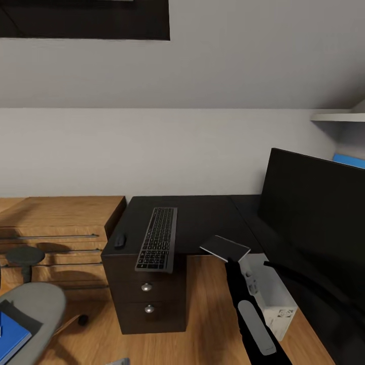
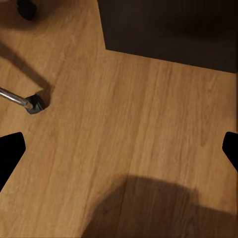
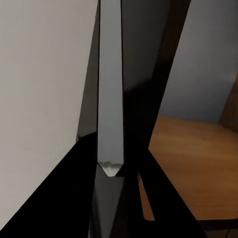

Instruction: In the bedroom, organize the workspace by keeping the computer under the desk, ensuring the monitor is on the desk, placing the keyboard on the desk next to the monitor, placing the mouse on the desk next to the keyboard, moving the folder from the swivel chair onto the desk next to the mouse, stacking the notebook on top of the folder with the pen on top of the notebook, and positioning the swivel chair next to the desk.

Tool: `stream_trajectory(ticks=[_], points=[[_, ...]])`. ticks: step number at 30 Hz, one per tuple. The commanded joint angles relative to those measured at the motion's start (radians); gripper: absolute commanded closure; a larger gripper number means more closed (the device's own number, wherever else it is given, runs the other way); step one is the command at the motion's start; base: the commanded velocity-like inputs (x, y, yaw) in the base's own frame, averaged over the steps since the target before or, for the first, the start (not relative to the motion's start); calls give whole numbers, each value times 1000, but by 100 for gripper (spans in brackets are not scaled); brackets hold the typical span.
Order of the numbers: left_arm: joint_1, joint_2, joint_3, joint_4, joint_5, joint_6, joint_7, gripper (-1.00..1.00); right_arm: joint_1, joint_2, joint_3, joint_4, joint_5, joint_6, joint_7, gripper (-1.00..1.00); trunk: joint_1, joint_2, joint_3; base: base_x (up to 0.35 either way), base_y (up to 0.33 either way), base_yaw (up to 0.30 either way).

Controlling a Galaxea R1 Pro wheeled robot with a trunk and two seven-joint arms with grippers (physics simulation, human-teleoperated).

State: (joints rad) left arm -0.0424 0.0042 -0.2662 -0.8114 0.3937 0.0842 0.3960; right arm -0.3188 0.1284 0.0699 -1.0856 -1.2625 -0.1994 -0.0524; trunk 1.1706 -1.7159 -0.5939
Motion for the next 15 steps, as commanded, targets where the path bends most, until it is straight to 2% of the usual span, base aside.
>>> stream_trajectory(ticks=[1, 8, 15], points=[[-1, 1, -3, -2, 4, -5, 7, -100, 0, -1, 2, 7, -19, -8, -5, 100, 0, 0, -1, 150, 0, 0], [-1, 2, -4, 10, 4, -61, 7, -100, 0, -1, 2, 7, -16, -8, -4, 100, 0, 0, -1, 244, 0, 0], [-1, 1, -4, 13, 4, -69, 8, -100, 0, -1, 2, 8, -15, -8, -4, 100, 0, 0, -1, 106, 0, 0]])
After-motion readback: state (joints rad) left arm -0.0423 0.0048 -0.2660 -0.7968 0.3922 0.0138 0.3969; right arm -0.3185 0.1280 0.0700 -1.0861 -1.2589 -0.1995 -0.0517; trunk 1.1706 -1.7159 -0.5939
